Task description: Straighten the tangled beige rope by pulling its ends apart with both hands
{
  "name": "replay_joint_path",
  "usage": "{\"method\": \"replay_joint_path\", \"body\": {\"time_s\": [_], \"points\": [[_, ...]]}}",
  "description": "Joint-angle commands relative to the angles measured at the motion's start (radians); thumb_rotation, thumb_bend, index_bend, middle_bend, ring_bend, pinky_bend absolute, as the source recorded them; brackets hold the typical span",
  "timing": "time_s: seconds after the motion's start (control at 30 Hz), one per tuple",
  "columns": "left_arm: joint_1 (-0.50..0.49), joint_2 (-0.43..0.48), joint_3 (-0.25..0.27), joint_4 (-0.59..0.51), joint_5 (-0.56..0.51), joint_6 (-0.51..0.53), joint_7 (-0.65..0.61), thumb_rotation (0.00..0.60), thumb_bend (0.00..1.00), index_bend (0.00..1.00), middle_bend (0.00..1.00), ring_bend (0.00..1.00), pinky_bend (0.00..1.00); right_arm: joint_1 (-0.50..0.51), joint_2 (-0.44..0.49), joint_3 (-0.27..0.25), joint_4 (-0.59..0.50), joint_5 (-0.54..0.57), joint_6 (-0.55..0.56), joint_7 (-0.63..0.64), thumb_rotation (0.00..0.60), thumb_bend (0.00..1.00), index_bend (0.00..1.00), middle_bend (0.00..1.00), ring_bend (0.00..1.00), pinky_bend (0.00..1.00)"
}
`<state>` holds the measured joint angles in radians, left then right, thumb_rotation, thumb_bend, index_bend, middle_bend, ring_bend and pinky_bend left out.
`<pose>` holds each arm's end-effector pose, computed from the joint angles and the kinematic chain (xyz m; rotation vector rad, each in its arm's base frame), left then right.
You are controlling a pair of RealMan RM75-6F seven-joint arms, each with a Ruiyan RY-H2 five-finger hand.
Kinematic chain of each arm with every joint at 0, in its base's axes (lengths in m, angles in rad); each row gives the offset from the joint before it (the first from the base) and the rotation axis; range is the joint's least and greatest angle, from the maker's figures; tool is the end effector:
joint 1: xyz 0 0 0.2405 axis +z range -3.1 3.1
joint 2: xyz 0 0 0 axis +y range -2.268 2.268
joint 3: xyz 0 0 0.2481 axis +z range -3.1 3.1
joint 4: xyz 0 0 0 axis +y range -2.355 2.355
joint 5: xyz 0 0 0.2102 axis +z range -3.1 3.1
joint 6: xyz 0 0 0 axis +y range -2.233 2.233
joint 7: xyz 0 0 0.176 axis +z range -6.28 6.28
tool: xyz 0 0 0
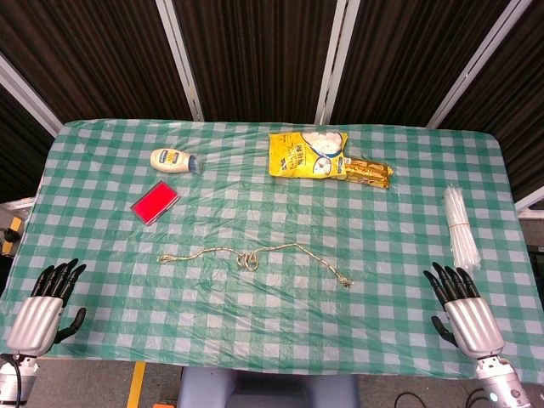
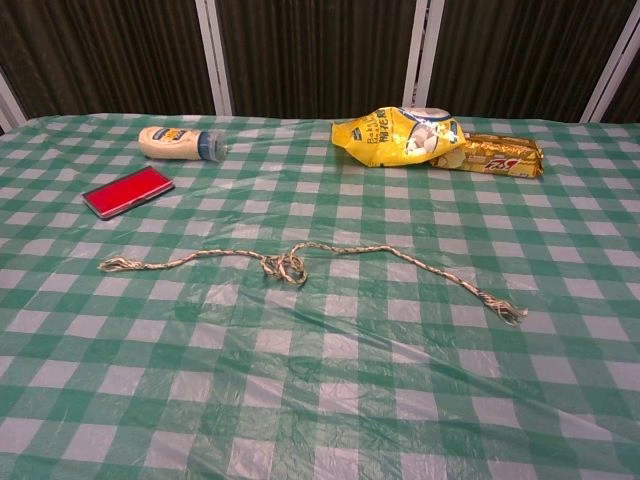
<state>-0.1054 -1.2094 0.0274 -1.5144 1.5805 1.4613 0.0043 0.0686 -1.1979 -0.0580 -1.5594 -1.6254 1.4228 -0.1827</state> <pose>-0.3057 0.2019 0.1134 -1.5272 -0.9210 -0.8876 -0.3026 -0.1810 0.0994 1.6378 -0.8490 0.7409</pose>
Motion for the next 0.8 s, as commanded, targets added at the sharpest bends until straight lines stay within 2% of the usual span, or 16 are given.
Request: {"method": "replay_joint_path", "body": {"time_s": [0.03, 0.27, 0.53, 0.7, 0.8], "points": [[0.0, -0.001, 0.001, 0.0, -0.001, -0.003, 0.001, 0.6, 0.44, 0.0, 0.0, 0.0, 0.04, -0.001, 0.001, 0.0, 0.0, -0.001, 0.001, 0.001, 0.6, 0.42, 0.0, 0.0, 0.0, 0.0], [-0.05, -0.043, -0.002, 0.028, 0.015, -0.073, -0.024, 0.6, 0.44, 0.0, 0.0, 0.0, 0.03, 0.003, -0.009, 0.002, 0.0, 0.003, -0.007, -0.011, 0.6, 0.42, 0.0, 0.0, 0.0, 0.0], [-0.206, -0.172, -0.081, 0.127, -0.067, -0.292, -0.056, 0.6, 0.44, 0.0, 0.0, 0.0, 0.03, 0.006, -0.023, 0.004, 0.008, 0.001, -0.009, -0.023, 0.6, 0.42, 0.0, 0.0, 0.0, 0.0], [-0.267, -0.244, -0.12, 0.179, -0.107, -0.344, -0.005, 0.6, 0.44, 0.0, 0.0, 0.0, 0.04, 0.008, -0.032, 0.004, 0.012, 0.007, -0.018, -0.038, 0.6, 0.42, 0.0, 0.0, 0.0, 0.0], [-0.294, -0.29, -0.14, 0.212, -0.138, -0.369, 0.015, 0.6, 0.45, 0.05, 0.0, 0.0, 0.04, 0.01, -0.032, 0.0, 0.01, 0.004, -0.023, -0.04, 0.6, 0.42, 0.0, 0.0, 0.0, 0.0]]}}
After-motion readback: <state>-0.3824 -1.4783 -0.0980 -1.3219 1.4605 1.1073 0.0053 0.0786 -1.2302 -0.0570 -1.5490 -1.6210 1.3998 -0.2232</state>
